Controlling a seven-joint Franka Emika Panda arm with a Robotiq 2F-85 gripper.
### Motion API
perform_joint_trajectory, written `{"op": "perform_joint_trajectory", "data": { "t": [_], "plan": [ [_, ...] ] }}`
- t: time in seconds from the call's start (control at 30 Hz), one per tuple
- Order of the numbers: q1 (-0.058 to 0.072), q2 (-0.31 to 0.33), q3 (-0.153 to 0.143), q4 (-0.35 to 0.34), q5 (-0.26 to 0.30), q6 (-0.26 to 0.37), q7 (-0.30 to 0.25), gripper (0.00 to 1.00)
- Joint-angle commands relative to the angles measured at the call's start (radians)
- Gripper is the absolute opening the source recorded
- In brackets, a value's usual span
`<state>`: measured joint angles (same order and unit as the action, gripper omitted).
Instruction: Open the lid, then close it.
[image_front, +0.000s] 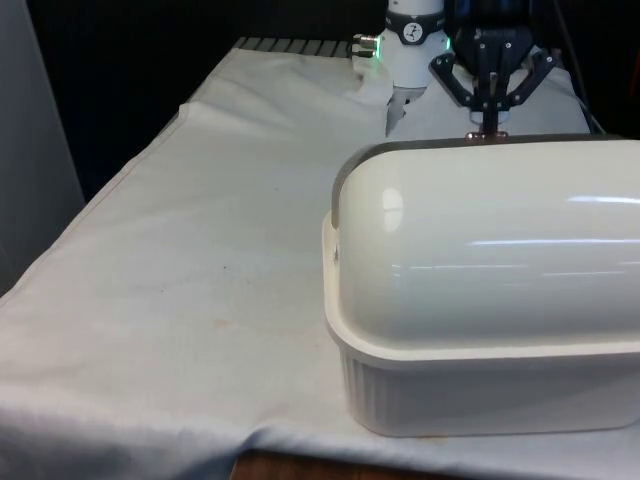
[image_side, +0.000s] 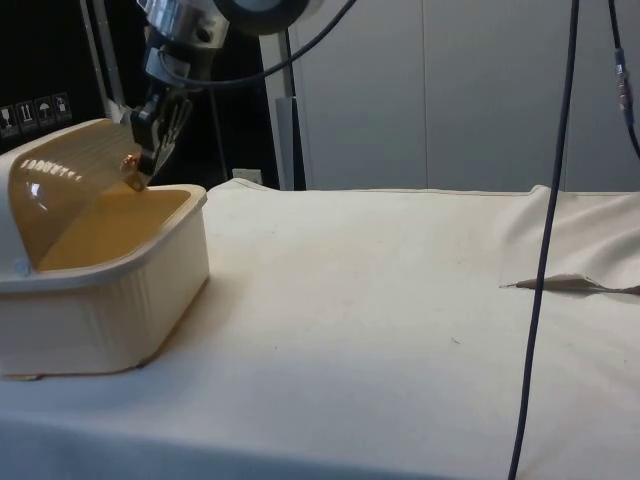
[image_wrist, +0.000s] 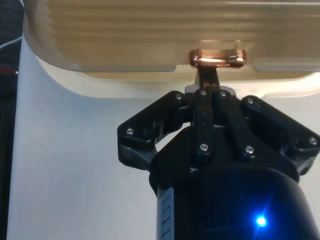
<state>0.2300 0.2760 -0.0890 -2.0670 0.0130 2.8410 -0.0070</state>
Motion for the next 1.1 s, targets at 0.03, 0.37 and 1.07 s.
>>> {"op": "perform_joint_trajectory", "data": {
  "t": [0.03, 0.37, 1.07],
  "plan": [
    [0.003, 0.002, -0.008, 0.002, -0.008, 0.025, 0.010, 0.00],
    [0.004, 0.015, -0.010, 0.018, -0.007, 0.073, 0.016, 0.00],
    [0.012, 0.056, -0.011, 0.086, -0.009, 0.140, 0.033, 0.00]
  ]
}}
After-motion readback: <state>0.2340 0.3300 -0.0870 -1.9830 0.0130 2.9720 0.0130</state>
